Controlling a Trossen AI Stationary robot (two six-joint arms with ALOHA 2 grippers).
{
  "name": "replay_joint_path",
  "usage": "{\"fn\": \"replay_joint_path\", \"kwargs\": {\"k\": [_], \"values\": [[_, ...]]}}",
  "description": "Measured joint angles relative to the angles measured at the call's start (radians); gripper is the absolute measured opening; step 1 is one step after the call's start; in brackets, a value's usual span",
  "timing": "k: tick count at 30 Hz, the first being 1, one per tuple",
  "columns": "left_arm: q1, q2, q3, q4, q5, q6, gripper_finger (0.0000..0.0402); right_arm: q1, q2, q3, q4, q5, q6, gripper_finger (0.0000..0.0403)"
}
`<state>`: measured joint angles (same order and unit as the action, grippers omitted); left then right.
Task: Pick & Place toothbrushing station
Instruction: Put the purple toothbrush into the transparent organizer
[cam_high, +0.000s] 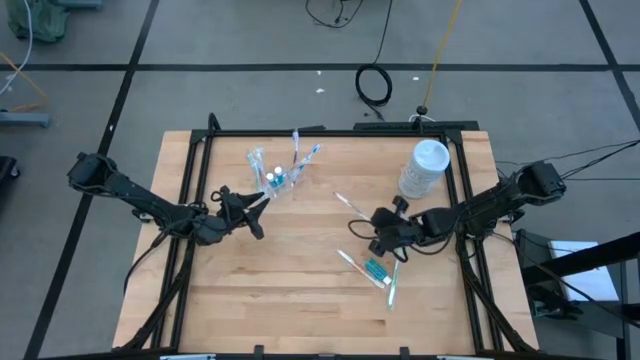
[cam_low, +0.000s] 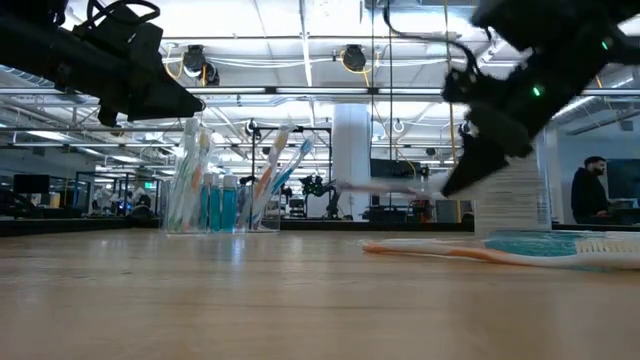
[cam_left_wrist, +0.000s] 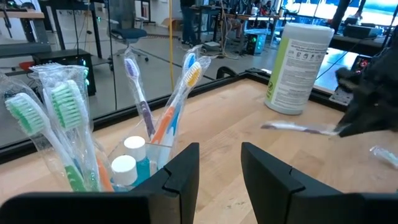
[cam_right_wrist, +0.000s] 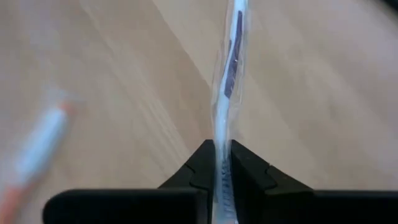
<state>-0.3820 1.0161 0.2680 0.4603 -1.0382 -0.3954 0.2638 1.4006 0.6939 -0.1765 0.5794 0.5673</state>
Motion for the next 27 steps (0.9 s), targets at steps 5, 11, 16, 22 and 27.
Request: {"fn": "replay_joint_path", "kwargs": {"k": [5,11,16,22,27], "values": [[0.000,0.000,0.000,0.000,0.001,-0.001,0.0122,0.001,-0.001,0.125,-0.001,0.014,-0.198,0.0022],[0.000,0.000,0.000,0.000,0.001,-0.003,0.0122,0.028,0.033,0.275,-0.058,0.024,-0.365,0.0022],[0.007,0.000,0.000,0.001,0.002,-0.003,0.0122,0.054,0.123,0.401,-0.124,0.059,-0.521,0.0022],[0.008,0.001,0.000,0.077,0.189,0.101,0.0122,0.084,0.213,0.448,-0.145,0.042,-0.862,0.0022],[0.012,0.001,0.000,0.287,0.478,0.132,0.0122,0.120,0.302,0.447,-0.054,0.095,-1.225,0.0023]]}}
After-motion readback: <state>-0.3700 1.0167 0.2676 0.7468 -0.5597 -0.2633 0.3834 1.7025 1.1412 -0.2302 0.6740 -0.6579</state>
